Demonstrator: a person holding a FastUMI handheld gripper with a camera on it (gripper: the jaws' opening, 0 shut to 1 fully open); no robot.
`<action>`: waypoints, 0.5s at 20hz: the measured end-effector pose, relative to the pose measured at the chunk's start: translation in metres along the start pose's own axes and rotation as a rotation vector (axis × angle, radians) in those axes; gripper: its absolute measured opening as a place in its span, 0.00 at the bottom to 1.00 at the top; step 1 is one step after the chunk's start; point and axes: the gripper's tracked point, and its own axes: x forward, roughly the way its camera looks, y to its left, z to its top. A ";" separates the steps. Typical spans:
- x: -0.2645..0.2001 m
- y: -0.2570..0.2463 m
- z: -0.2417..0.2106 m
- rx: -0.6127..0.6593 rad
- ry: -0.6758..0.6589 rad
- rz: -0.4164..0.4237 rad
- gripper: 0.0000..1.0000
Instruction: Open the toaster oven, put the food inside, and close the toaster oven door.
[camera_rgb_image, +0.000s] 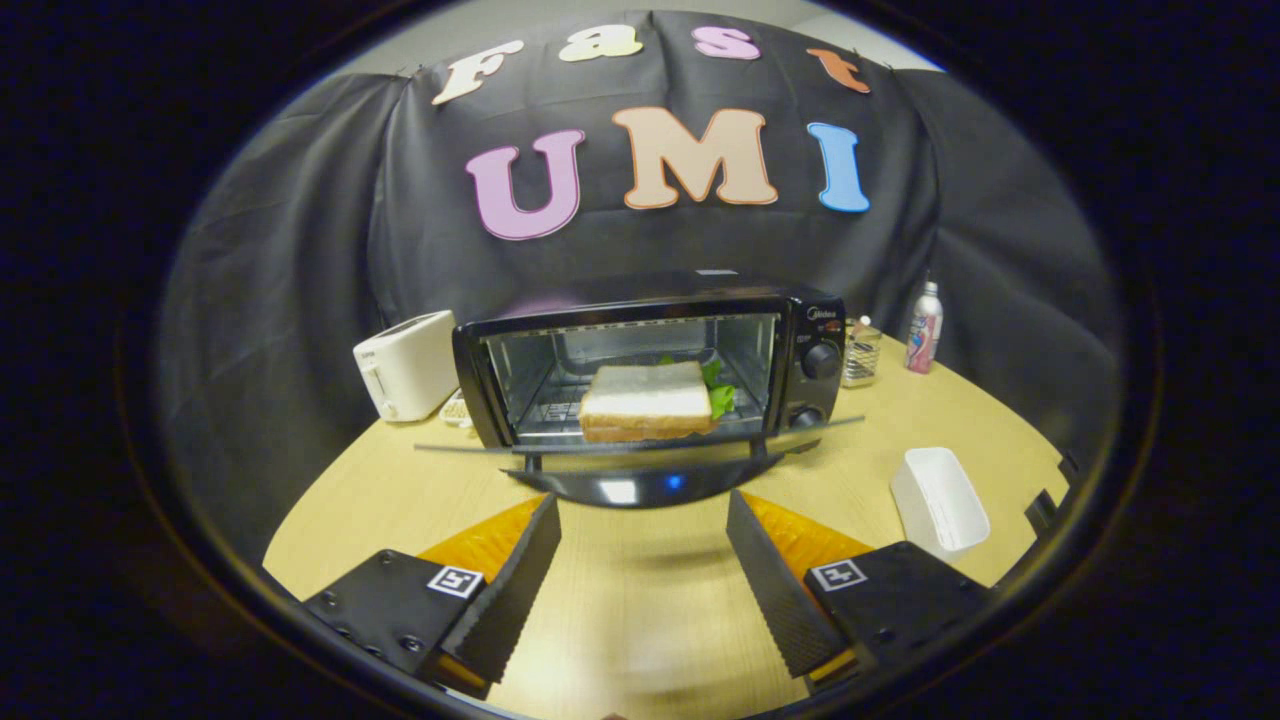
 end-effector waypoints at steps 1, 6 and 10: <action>0.008 0.001 -0.005 -0.025 0.026 -0.002 1.00; 0.044 0.005 0.002 -0.086 0.021 -0.008 1.00; 0.051 0.005 0.031 -0.039 -0.045 0.007 1.00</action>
